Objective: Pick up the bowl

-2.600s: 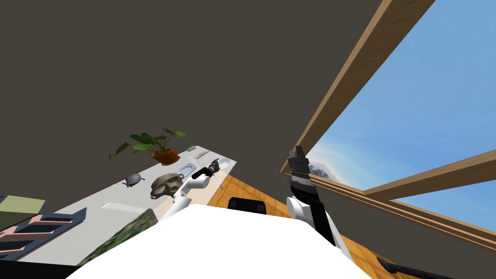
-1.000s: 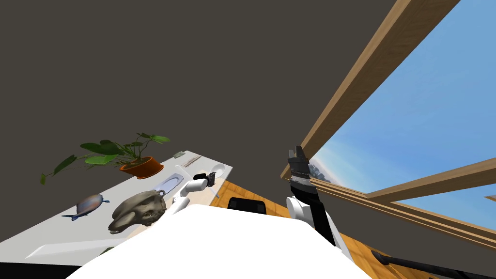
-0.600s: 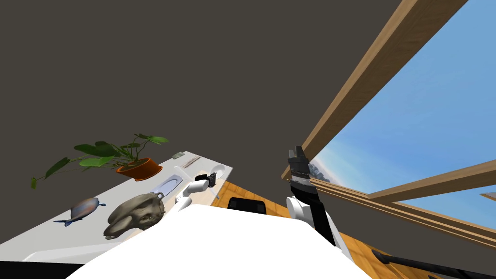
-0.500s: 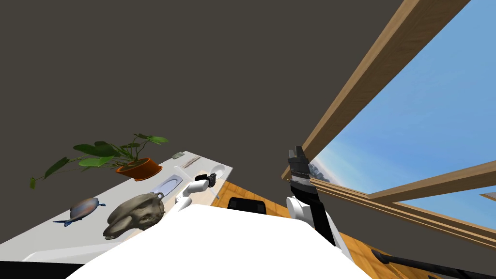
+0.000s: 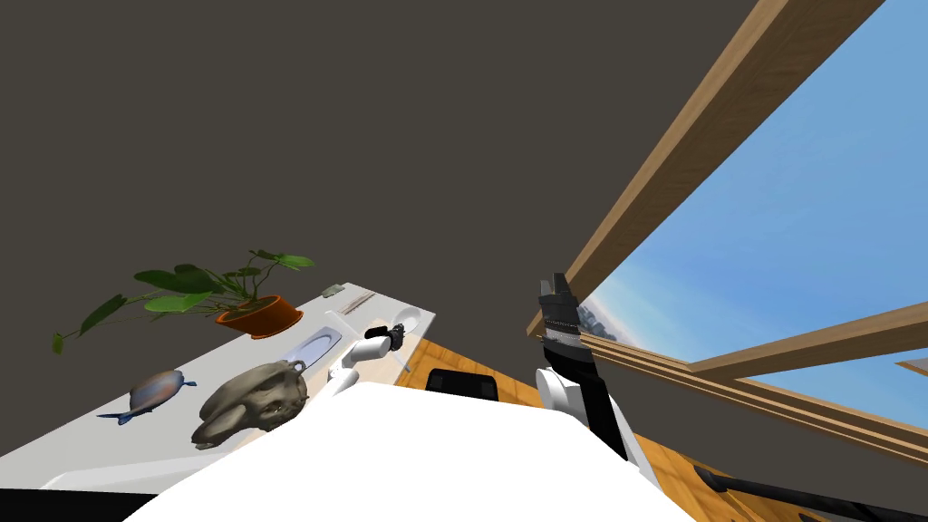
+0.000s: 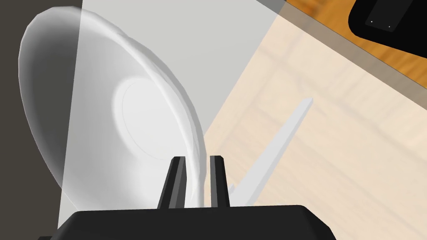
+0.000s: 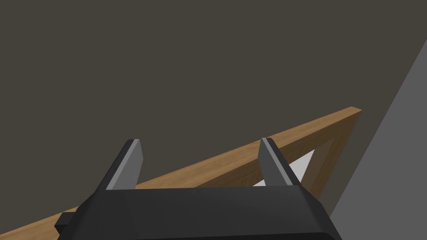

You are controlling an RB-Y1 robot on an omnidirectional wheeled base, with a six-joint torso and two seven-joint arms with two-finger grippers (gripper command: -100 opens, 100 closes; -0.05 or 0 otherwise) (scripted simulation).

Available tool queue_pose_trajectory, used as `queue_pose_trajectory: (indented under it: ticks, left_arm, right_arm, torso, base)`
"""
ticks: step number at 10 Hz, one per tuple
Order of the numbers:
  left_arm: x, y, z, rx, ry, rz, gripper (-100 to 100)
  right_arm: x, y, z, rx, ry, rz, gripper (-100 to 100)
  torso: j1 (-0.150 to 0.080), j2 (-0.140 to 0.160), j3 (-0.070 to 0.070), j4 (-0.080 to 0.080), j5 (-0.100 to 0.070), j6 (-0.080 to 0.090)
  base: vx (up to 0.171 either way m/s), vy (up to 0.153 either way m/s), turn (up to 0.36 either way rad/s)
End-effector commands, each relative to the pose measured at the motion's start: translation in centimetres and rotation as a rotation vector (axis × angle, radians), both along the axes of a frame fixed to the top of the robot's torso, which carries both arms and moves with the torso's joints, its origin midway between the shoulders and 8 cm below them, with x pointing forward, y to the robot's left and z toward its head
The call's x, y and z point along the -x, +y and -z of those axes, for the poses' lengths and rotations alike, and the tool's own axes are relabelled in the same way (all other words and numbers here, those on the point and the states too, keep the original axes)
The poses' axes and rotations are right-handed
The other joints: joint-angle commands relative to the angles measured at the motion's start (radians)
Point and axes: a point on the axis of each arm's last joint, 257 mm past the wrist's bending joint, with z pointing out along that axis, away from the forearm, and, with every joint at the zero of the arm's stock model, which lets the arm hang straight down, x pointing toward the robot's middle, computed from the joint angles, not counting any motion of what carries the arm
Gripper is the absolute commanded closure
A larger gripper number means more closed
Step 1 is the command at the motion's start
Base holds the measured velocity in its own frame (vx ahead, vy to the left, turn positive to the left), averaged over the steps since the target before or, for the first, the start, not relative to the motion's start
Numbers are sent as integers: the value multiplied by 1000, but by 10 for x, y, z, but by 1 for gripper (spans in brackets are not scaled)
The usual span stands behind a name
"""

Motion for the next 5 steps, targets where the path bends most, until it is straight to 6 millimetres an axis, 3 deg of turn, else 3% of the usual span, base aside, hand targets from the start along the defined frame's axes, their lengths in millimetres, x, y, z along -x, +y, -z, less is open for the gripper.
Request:
queue_pose_trajectory:
  ticks: [1,4,5]
  left_arm:
    - [-1,2,-8,1,-3,1,100]
    - [-1,4,-12,-1,-2,4,100]
    - [0,3,-13,0,-1,4,0]
  right_arm:
    - [0,0,0,0,0,0,0]
    - [0,0,0,0,0,0,0]
    - [0,0,0,0,0,0,0]
  torso:
    - [0,0,0,0,0,0]
    - [-3,2,2,1,-1,0]
    - [-2,2,1,1,-1,0]
  base:
    - [-13,-17,28]
    - [-17,-29,20]
    - [0,0,0]
